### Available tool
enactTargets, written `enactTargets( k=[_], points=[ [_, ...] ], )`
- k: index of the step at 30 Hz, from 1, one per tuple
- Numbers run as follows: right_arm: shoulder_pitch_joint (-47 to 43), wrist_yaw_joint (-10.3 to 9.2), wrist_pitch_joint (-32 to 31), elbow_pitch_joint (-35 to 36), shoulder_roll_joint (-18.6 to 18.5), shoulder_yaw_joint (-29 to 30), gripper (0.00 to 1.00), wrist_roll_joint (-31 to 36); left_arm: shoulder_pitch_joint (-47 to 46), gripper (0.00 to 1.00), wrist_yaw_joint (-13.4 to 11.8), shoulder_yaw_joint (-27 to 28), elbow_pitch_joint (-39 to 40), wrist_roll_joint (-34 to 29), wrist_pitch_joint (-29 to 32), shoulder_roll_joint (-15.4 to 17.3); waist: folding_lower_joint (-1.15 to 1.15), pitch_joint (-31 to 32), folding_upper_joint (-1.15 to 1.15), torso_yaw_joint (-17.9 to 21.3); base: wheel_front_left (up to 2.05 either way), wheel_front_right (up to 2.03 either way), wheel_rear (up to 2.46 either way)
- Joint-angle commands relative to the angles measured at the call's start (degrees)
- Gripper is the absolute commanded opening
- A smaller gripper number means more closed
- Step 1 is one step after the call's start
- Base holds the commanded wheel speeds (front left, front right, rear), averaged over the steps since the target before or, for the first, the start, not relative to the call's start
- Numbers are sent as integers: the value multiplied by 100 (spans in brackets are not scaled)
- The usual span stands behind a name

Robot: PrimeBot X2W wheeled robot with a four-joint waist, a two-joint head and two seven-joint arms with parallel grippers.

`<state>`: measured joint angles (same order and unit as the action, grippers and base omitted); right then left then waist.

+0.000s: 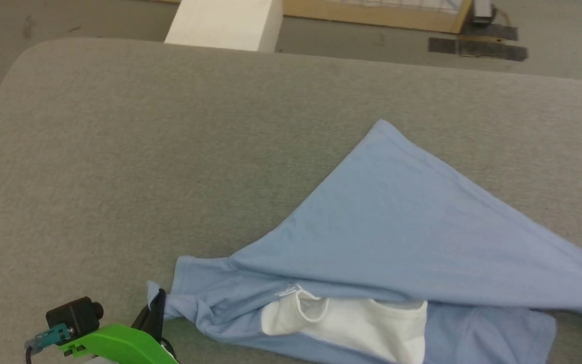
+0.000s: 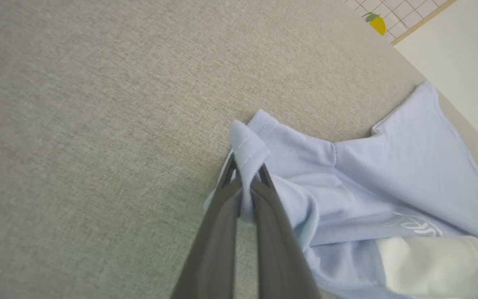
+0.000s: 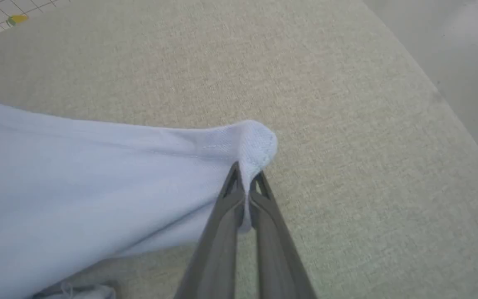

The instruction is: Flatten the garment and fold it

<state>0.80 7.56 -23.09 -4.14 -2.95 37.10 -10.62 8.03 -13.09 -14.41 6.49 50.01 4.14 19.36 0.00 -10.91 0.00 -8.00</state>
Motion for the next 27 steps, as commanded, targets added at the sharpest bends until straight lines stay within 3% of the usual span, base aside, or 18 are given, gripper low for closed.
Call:
enactTargets(
  k=[1,8,9,10,11,14,18,22,27],
  points=[
    [-119,-8,-278,-79,4,40,0,-33,65,0,-32,-5,22,21,32,41,0,294,0,396,0,0,0],
    [-271,-8,-1753,-593,6,161,0,-273,52,0,-31,-36,51,16,52,57,0,235,0,478,0,0,0],
    [-263,-8,-1801,-575,6,174,18,-280,40,0,-26,-43,53,14,51,55,0,223,0,472,0,0,0],
    [-251,-8,-1804,-524,6,175,74,-263,27,0,-18,-50,55,14,49,52,0,208,0,460,0,0,0],
    [-238,-8,-1794,-487,6,187,100,-251,17,0,-11,-58,54,15,50,49,0,195,0,447,0,0,0],
    [-101,-8,-1487,-244,6,152,100,-207,-36,0,16,-92,37,20,58,32,0,145,0,377,0,0,0],
    [193,-8,-511,219,7,-78,100,-62,-95,0,54,-116,6,38,53,8,0,80,0,275,0,0,0],
    [569,-8,414,504,-106,-923,100,87,-150,0,65,-110,-24,36,37,12,0,9,0,157,0,0,0],
    [1316,-8,1565,281,-551,-2139,100,-30,-230,0,105,-138,-48,37,11,-19,0,-135,0,-3,0,0,0]
  ],
)
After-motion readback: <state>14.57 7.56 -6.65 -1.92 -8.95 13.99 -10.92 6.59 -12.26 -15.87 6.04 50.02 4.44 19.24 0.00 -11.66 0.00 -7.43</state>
